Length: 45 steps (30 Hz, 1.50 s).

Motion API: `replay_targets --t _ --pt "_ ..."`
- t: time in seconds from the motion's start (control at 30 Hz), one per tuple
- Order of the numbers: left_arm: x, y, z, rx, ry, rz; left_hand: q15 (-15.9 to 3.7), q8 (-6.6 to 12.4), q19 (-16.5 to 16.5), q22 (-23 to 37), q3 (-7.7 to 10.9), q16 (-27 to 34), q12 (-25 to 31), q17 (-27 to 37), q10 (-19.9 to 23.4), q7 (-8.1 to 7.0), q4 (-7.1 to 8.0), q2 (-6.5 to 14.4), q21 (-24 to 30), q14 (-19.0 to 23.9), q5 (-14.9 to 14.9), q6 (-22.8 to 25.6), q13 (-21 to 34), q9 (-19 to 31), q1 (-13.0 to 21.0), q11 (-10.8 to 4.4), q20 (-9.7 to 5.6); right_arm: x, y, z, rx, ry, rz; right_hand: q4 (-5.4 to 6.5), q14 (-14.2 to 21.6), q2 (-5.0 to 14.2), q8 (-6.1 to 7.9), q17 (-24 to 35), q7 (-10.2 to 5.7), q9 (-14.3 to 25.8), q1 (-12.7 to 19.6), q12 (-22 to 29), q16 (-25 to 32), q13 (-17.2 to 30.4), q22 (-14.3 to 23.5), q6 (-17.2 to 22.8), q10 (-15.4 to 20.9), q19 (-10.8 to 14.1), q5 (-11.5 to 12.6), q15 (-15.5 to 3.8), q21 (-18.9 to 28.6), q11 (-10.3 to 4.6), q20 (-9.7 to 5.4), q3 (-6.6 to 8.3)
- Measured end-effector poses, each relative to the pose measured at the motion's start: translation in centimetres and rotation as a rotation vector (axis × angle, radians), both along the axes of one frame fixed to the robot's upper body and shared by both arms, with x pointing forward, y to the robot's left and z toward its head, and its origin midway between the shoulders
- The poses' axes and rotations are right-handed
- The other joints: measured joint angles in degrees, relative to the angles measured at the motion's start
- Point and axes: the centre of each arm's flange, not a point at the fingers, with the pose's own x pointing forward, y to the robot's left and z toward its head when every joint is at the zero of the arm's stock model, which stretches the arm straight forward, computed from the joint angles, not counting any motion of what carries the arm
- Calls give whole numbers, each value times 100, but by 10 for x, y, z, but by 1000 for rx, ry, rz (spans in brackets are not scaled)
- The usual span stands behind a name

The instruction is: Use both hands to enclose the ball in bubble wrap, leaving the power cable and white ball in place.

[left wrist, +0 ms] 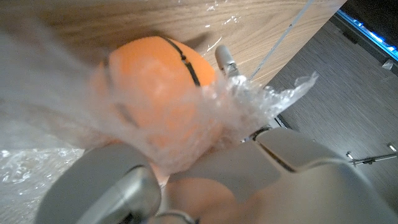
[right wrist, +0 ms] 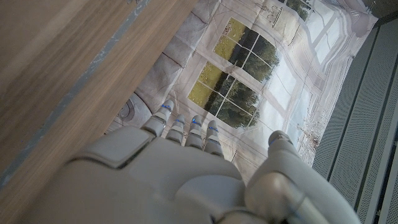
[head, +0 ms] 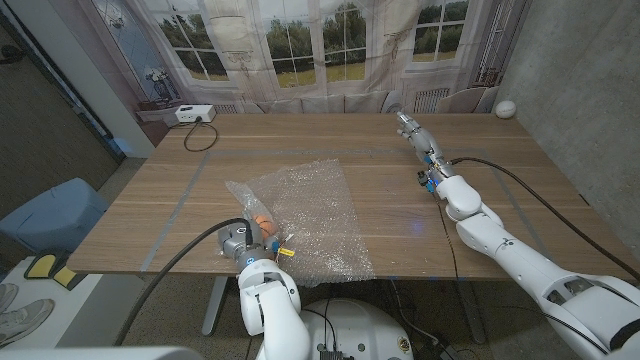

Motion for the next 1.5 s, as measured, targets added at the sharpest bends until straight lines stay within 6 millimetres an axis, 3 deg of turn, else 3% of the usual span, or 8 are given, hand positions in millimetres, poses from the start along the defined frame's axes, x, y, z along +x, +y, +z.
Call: replay_targets --t 0.1,0.23,0.4,0.7,0.97,1.0,1.07,1.5 --pt "1 -2 -6 -2 -28 9 317 296 365 34 238 166 281 1 150 -12 238 -174 220 715 113 114 110 87 174 5 -364 0 0 0 -3 -1 -4 0 0 0 0 0 0 0 0 0 0 0 0 0 0 0 0 0 0 0 0 0" --pt "2 -4 -10 5 -91 28 359 722 714 91 474 363 557 95 489 -98 474 -432 625 1224 137 489 321 291 432 14 -608 0 -1 1 -6 -2 -9 0 0 0 0 0 0 0 0 0 0 0 0 0 0 0 0 0 0 0 0 0" --pt "5 -6 -13 27 -156 38 284 955 1028 132 518 606 640 290 1165 -222 518 -864 919 1702 59 1146 525 407 863 0 -865 -1 -2 1 -6 -4 -17 0 -1 16 0 0 0 0 -15 0 21 0 0 0 -1 12 0 0 0 0 13 0" --pt "5 -5 -9 63 -321 44 151 955 1131 180 518 754 684 495 2188 -418 518 -1451 1101 2167 -15 2448 700 378 1450 -21 -903 -3 -4 1 -2 -8 -26 0 20 22 0 0 0 0 -22 0 21 0 0 0 -1 20 0 -21 0 0 21 1" --pt "1 -1 7 81 -466 32 118 1004 1221 203 517 759 705 567 2528 -255 516 -1524 1179 2311 -49 2855 823 377 1523 -138 -852 -4 -3 3 -3 -12 -28 -1 20 22 0 0 0 0 -22 0 21 0 0 0 1 20 0 -21 0 2 21 1" --pt "0 -1 10 86 -482 28 118 1004 1221 197 652 781 705 579 2518 -254 381 -1524 1197 2311 -56 2855 834 378 1523 -148 -852 -4 -3 3 -3 -12 -28 -1 20 22 0 0 0 0 -22 0 21 0 0 0 20 20 0 -21 0 21 21 1" --pt "-2 1 15 91 -528 30 118 1004 1221 199 1287 797 705 605 2519 -161 -254 -1524 1222 2311 -59 2948 848 378 1523 -149 -852 -4 -3 3 -2 -14 -29 -1 20 23 0 0 0 0 -21 0 21 0 0 0 40 20 0 -21 0 40 21 1" --pt "-15 1 50 136 -759 -12 122 994 1221 230 1315 840 726 741 2520 -141 -283 -1523 1380 2314 -109 2966 1046 381 1523 -150 -852 -7 0 9 -5 -31 -30 -1 19 68 0 0 -13 0 -20 0 21 0 0 14 40 19 0 -21 0 40 21 1"
